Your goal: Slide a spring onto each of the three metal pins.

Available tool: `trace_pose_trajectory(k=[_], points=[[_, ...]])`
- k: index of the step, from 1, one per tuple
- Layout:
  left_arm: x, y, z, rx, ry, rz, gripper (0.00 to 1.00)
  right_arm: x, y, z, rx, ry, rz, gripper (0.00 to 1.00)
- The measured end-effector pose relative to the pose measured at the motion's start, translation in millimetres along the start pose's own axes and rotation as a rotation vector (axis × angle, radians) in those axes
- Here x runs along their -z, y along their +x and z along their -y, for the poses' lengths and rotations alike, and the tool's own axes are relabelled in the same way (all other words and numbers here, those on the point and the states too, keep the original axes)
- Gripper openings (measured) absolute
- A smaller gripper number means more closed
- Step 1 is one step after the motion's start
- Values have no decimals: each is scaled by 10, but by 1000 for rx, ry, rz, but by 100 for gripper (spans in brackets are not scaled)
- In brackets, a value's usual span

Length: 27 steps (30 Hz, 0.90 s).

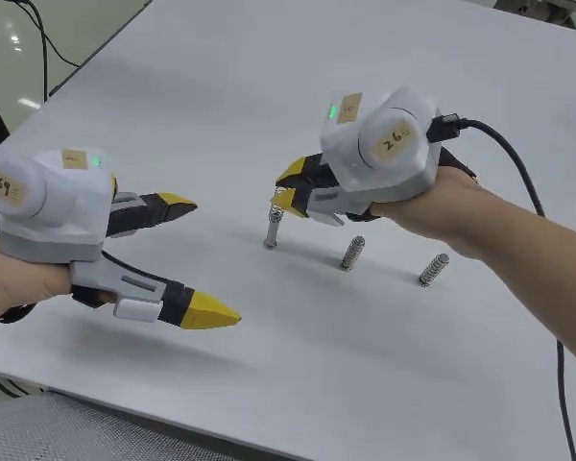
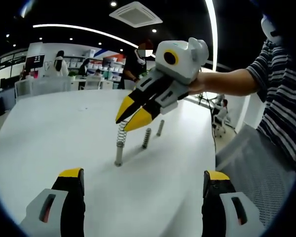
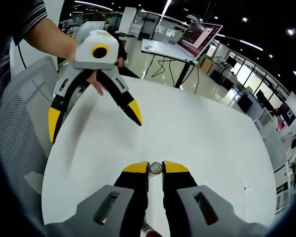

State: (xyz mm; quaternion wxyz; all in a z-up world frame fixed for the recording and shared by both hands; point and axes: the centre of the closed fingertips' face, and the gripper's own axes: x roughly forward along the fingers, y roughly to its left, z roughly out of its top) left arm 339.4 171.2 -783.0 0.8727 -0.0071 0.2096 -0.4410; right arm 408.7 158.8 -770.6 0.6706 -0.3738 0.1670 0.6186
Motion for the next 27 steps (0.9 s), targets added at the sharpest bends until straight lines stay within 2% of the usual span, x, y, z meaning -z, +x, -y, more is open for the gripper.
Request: trace_pose_trajectory(k=[11, 27], points=[[-16, 3, 12, -1, 1, 1, 97, 180, 146, -49, -11, 40, -39, 8], [-22, -2, 15, -10, 0, 0, 95, 270, 297, -135, -38, 28, -65, 8]])
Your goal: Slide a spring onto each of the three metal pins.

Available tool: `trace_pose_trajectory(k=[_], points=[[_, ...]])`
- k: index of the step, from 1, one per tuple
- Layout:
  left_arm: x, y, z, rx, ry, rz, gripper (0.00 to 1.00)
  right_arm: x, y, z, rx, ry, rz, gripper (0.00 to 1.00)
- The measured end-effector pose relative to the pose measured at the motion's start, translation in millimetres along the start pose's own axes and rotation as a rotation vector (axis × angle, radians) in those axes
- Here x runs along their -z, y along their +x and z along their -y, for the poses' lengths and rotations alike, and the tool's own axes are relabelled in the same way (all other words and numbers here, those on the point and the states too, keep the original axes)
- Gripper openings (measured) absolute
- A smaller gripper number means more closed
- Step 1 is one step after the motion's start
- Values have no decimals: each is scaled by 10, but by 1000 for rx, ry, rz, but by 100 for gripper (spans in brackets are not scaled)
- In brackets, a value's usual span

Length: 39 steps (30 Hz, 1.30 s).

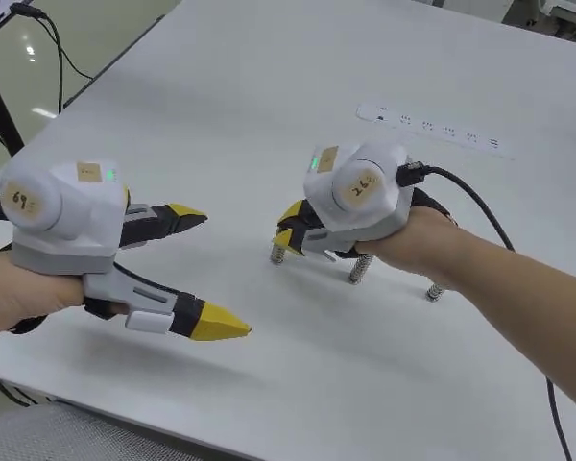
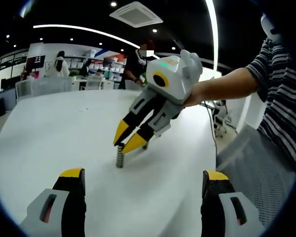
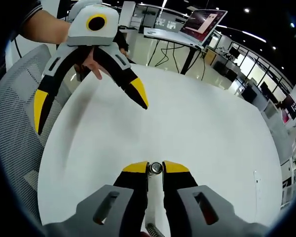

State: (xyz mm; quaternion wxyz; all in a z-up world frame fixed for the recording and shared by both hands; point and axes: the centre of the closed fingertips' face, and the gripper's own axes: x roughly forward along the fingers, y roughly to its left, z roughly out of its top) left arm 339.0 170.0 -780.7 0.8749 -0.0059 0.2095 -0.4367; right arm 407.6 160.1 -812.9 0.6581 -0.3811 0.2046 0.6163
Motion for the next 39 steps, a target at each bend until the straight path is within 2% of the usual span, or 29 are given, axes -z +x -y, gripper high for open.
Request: trace_pose_trajectory(k=[4, 12, 16, 18, 21, 25, 32, 38, 39], points=[[0, 4, 3, -2, -2, 1, 95, 40, 27, -27, -5, 5, -8, 8], [-32, 27, 7, 1, -3, 14, 95, 4, 18, -24, 0, 27, 14, 9], [-66, 27, 5, 1, -1, 19, 95, -52, -30, 15, 18, 51, 46, 13], [-93, 18, 2, -2, 0, 24, 95, -98, -71, 34, 21, 87, 75, 14], [-137, 9, 0, -3, 2, 32, 95, -136, -154, 55, 33, 119, 103, 14], [-191, 10, -6, -7, 5, 41, 95, -163, -309, 52, 59, 184, 175, 20], [-304, 42, 44, -1, 17, 64, 95, -10, -561, -13, 94, 271, 230, 25], [-331, 80, 79, 8, 22, 67, 96, 87, -808, -95, 127, 344, 290, 35], [-336, 84, 82, 9, 24, 65, 96, 97, -869, -109, 140, 354, 312, 38]])
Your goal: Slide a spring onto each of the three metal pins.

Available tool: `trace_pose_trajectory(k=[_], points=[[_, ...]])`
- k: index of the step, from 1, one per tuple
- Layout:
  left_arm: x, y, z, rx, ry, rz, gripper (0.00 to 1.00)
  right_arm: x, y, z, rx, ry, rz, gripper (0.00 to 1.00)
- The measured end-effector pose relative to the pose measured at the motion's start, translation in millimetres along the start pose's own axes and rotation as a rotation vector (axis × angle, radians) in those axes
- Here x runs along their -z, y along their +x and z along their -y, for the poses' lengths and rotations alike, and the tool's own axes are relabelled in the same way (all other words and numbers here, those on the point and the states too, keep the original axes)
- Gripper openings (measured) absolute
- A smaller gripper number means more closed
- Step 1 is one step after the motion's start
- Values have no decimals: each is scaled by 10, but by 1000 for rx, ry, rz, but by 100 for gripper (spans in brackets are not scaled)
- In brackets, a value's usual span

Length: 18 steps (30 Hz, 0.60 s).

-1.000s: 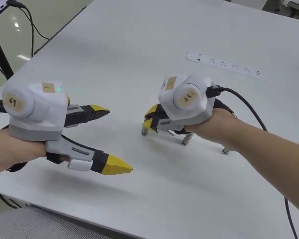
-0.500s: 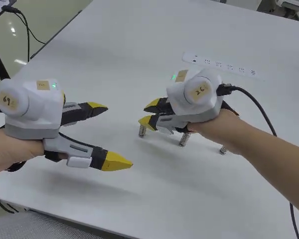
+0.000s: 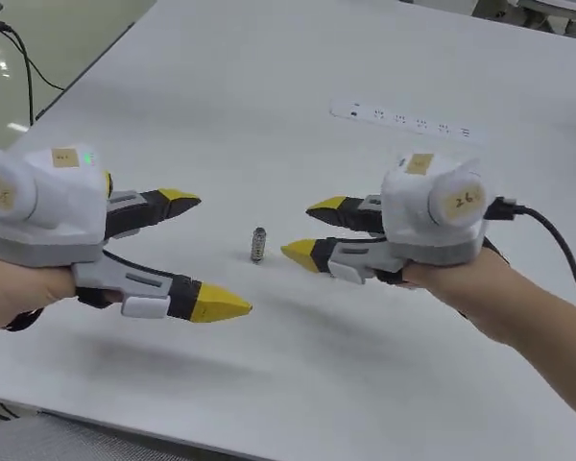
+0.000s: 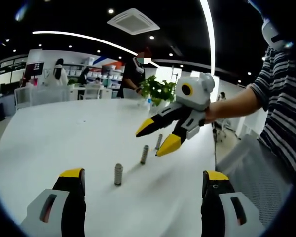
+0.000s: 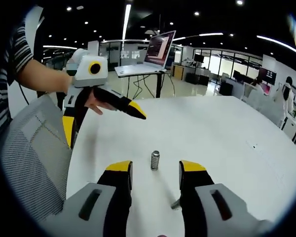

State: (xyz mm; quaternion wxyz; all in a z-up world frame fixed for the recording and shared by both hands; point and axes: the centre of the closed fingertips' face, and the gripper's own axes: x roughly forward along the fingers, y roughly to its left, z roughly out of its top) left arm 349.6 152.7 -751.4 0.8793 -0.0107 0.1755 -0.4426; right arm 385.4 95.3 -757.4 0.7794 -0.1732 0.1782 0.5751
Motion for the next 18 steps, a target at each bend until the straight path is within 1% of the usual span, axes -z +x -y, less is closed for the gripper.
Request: trace_pose_trajectory(k=[1, 2, 4, 6, 10, 12, 13, 16, 18], points=[[-6, 1, 4, 1, 2, 0, 96, -1, -39, -5, 5, 9, 12, 41], [-15, 6, 9, 2, 3, -2, 96, -9, -101, -4, 16, 35, 40, 44], [-24, 16, 24, 6, 7, -5, 96, 7, -199, 17, 42, 66, 69, 52], [-28, 33, 35, 7, 7, -8, 96, 53, -274, 35, 60, 76, 77, 58], [-69, 78, 74, 13, 8, -3, 96, 229, -465, 93, 109, 114, 81, 68], [-86, 106, 123, 28, 15, -5, 96, 325, -571, 118, 137, 134, 79, 73], [-86, 117, 148, 35, 28, -13, 96, 369, -640, 148, 160, 142, 83, 75], [-94, 127, 174, 43, 36, -19, 97, 426, -795, 225, 213, 175, 114, 83], [-106, 127, 178, 43, 34, -12, 98, 450, -864, 244, 225, 188, 128, 88]])
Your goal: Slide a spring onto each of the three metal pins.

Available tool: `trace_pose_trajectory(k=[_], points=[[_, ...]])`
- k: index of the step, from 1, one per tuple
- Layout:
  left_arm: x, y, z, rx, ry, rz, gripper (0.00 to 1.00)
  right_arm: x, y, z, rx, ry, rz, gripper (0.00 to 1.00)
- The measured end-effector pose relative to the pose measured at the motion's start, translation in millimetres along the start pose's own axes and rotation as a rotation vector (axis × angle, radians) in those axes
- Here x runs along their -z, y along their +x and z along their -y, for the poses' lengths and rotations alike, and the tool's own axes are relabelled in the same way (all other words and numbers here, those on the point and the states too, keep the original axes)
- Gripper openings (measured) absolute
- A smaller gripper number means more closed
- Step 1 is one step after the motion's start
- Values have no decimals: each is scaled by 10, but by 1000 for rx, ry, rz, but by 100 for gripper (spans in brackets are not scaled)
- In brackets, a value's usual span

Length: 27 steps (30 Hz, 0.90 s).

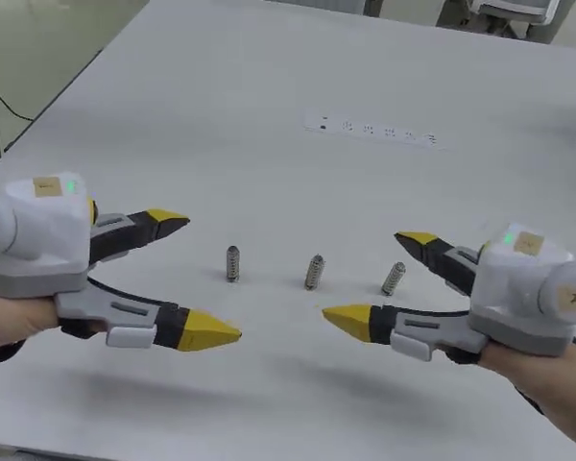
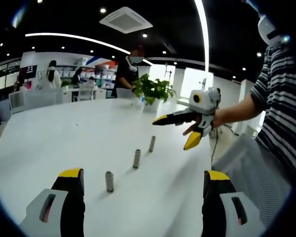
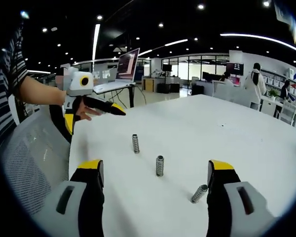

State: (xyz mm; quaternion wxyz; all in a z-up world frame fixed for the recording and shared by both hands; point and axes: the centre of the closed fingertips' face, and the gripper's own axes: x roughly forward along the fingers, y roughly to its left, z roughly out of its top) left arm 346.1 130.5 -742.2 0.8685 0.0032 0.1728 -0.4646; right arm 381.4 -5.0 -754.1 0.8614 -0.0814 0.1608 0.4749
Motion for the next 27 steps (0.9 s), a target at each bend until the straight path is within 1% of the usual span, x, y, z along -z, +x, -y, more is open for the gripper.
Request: trace_pose_trajectory(k=[3, 7, 10, 13, 15, 17, 20, 23, 27], points=[[-4, -5, 0, -5, -5, 5, 98, 52, -88, 42, 16, 13, 3, 93], [8, -27, 12, -11, -11, 4, 98, 115, -185, 31, 28, 24, 20, 99], [14, -62, 18, -22, -15, 9, 98, 197, -234, 31, 36, 36, 12, 99], [41, -101, 10, -31, -13, 4, 98, 314, -309, 71, 63, 64, 1, 99], [47, -143, -14, -40, -17, 5, 98, 338, -362, 78, 72, 73, 3, 99], [49, -180, -38, -50, -18, 6, 98, 362, -447, 112, 91, 77, 5, 99], [56, -216, -52, -61, -19, 10, 98, 386, -531, 165, 113, 92, 10, 99], [69, -232, -59, -69, -29, 20, 98, 428, -558, 205, 125, 94, -7, 99], [127, -202, -57, -70, -36, 9, 98, 414, -557, 196, 123, 91, -6, 99]])
